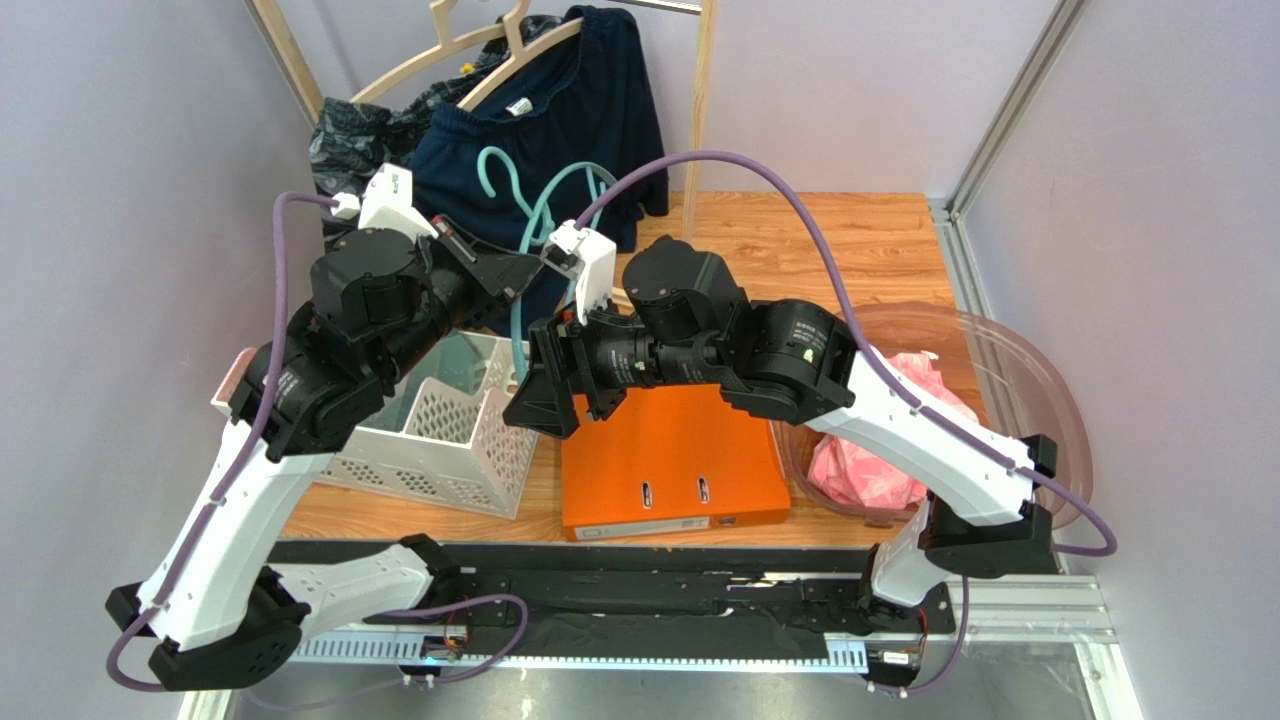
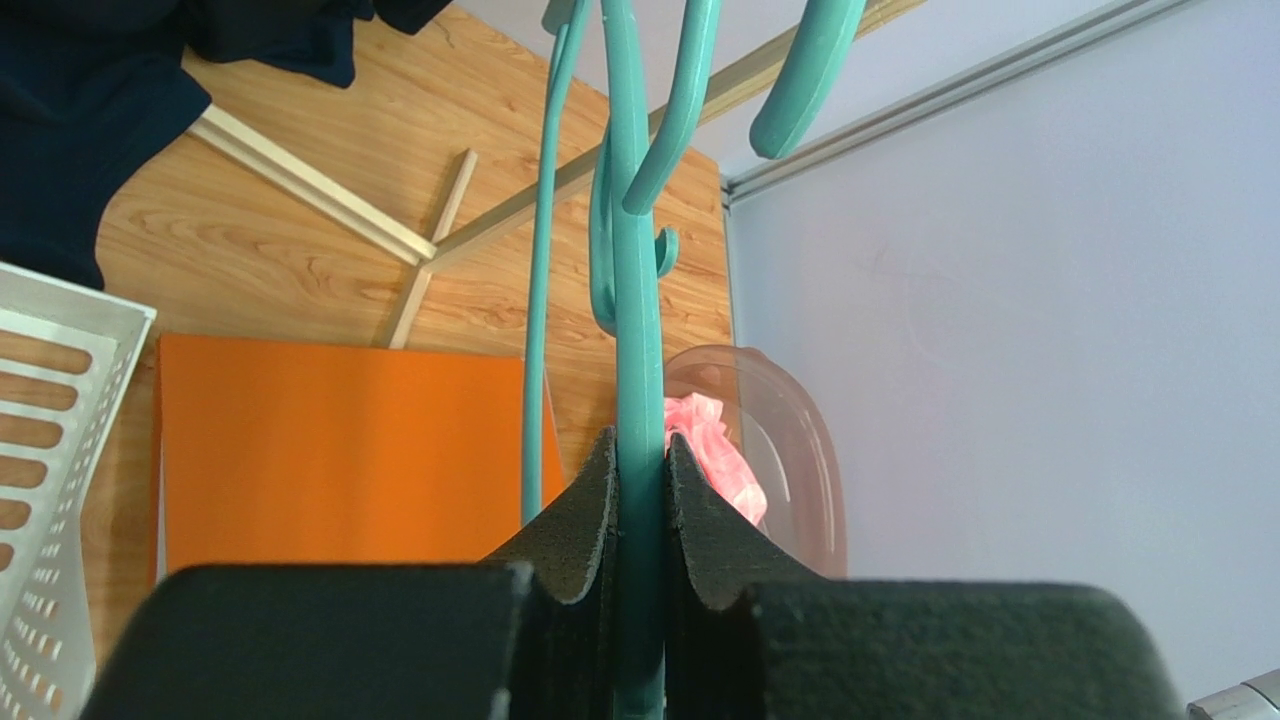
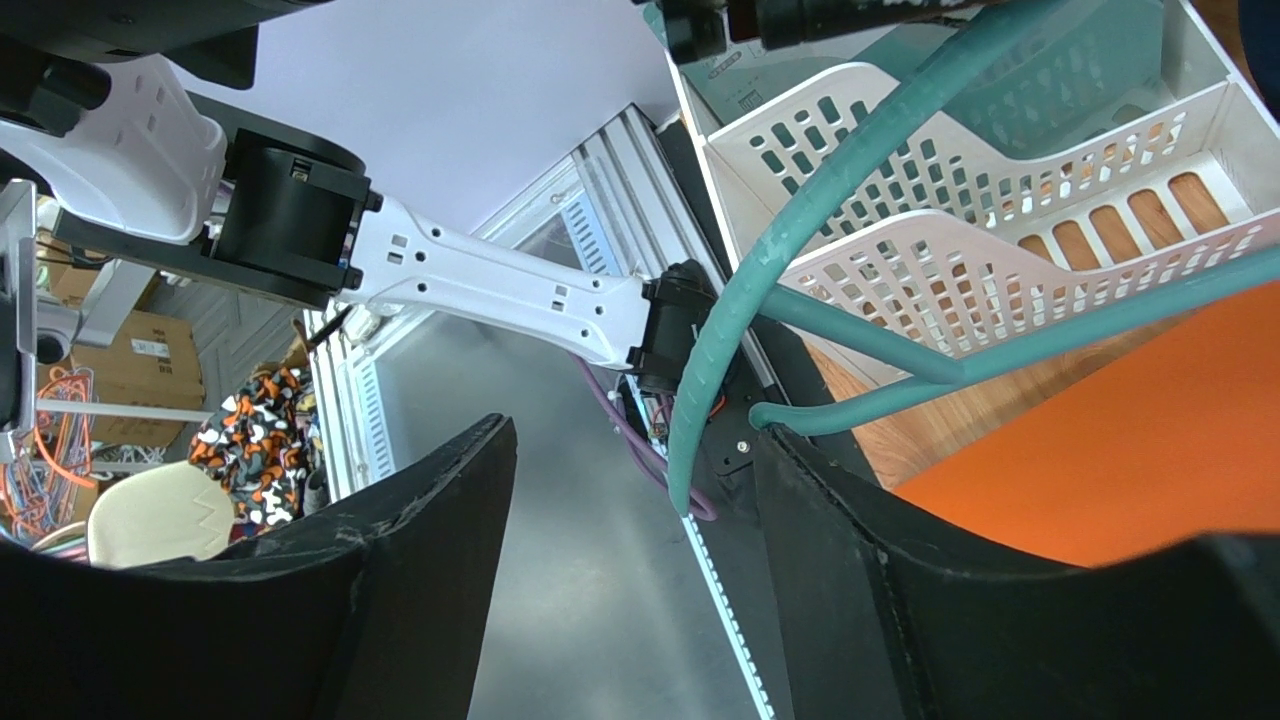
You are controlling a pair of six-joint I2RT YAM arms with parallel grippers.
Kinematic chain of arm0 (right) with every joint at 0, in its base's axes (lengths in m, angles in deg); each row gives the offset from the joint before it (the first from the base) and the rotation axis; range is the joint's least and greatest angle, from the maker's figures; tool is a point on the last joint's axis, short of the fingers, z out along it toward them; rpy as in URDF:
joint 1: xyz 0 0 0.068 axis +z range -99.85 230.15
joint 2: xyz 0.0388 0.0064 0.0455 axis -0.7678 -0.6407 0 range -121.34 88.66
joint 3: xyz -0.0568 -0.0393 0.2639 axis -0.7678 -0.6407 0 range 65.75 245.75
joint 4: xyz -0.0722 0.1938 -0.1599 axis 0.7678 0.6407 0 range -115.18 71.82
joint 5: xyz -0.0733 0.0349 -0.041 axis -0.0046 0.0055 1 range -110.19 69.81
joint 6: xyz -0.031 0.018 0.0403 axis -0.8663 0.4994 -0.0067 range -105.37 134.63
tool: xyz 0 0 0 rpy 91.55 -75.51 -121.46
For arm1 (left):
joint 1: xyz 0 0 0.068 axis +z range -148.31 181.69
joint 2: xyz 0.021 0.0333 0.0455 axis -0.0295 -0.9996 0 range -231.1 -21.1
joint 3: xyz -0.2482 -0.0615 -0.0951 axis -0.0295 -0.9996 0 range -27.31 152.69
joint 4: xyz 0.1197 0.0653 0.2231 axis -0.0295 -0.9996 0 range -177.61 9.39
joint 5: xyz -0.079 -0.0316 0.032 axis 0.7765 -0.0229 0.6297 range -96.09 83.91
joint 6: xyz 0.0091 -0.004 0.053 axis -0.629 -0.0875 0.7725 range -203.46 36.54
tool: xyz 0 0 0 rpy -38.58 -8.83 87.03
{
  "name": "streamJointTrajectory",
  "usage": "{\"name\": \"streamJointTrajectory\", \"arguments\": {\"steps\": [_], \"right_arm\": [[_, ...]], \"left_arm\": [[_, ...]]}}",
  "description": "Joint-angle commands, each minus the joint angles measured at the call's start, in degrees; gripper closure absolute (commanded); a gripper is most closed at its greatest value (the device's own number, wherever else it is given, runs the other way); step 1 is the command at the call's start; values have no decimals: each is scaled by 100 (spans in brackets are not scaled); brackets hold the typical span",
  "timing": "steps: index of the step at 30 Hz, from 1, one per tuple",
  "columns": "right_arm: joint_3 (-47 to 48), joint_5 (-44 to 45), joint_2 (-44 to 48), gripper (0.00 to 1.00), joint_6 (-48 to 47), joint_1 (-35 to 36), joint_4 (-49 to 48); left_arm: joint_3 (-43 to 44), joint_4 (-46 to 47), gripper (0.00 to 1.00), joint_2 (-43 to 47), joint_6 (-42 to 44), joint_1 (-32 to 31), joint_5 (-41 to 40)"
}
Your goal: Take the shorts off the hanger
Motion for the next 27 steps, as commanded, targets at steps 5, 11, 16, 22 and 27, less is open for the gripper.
{"name": "streamJointTrajectory", "arguments": {"steps": [5,11,16,22,27], "right_arm": [[-26,345,34,39,-195,66,-355],[-62,241,25,47,-204,66,-522],[-114,38,-10,53,-169,66,-627],[-448,-15,104,63,-98,75,-838],[-536,11,139,69,-63,75,-926]], "left_arm": [[-131,215,100,178,-378,0,-82],[-176,277,100,204,-379,0,-12],[-272,356,100,195,-379,0,94],[-272,435,100,213,-264,-8,59],[-281,409,100,248,-229,0,6]]}}
